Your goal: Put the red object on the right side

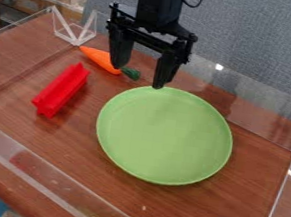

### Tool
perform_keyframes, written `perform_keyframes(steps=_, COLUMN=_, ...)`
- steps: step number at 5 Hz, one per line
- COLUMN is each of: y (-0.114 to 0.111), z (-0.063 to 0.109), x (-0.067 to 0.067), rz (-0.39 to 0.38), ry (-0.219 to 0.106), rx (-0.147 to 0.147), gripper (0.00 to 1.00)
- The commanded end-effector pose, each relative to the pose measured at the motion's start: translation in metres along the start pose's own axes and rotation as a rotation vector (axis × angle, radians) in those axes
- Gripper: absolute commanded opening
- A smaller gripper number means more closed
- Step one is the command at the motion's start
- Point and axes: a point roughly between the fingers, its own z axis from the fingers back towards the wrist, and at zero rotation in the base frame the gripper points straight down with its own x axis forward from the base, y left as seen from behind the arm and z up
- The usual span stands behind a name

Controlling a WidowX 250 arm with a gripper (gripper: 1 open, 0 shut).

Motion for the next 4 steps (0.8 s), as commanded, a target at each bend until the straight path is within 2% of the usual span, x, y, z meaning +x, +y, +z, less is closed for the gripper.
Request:
perform_keyframes(steps=1, y=0.003, z=-0.009, x=-0.002, rz=0.034, ry=0.033, rx=-0.003, gripper=1.0)
perform_keyframes(steps=2, y=0.036, z=-0.02, x=0.004, rz=0.129, ry=0.033, rx=-0.004, gripper=1.0)
perform_keyframes(steps=3, y=0.079, z=-0.03, x=0.004, rz=0.216, ry=0.013, rx=-0.01, gripper=1.0)
perform_keyframes(steps=4, y=0.111, z=-0.039, x=0.004, rz=0.282, ry=-0.018, rx=-0.021, gripper=1.0)
